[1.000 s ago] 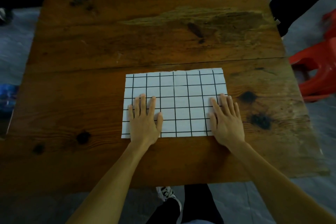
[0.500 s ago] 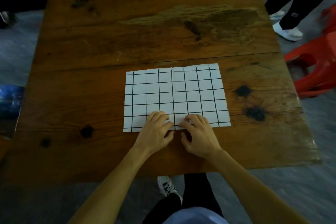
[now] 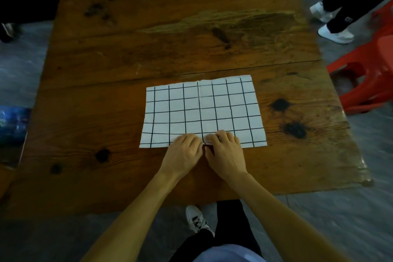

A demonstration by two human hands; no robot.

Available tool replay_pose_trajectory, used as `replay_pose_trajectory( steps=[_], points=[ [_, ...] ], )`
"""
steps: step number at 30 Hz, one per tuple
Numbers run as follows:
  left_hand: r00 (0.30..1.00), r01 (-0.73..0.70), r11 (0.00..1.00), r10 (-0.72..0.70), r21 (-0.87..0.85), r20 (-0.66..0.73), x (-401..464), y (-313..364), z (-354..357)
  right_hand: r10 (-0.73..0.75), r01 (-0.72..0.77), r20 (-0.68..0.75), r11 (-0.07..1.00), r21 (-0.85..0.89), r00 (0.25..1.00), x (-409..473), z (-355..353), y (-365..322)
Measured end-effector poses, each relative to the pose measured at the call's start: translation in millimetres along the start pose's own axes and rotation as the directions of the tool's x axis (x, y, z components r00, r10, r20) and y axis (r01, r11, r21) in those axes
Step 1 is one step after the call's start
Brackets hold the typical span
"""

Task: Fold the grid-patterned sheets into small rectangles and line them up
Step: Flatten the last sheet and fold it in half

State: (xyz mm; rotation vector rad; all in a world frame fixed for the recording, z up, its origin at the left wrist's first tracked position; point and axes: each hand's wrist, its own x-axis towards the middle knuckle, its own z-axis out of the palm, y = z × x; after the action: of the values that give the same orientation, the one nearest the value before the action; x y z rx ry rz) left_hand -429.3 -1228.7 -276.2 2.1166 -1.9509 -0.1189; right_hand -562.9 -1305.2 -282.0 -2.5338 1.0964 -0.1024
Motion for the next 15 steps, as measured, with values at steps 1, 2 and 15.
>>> replay_pose_trajectory(
  steps=[1,2,15],
  points=[
    [1.000,0.013,1.000,-0.013,-0.016,0.013,1.5,3.2,-2.9,0.021,-0.020,0.019,1.000,-0.018,1.000,3.2,-3.1,-2.2],
    [0.999,0.028,0.999,-0.027,-0.031,0.039,2.6,6.3,-6.6,0.035,-0.034,0.030,0.999,-0.042,0.999,6.1,-6.1,-2.9],
    [0.980,0.195,0.979,-0.197,-0.059,-0.022,16.1,32.2,-64.5,0.045,-0.036,-0.249,0.999,0.040,0.967,7.4,-82.8,-19.4]
  ],
)
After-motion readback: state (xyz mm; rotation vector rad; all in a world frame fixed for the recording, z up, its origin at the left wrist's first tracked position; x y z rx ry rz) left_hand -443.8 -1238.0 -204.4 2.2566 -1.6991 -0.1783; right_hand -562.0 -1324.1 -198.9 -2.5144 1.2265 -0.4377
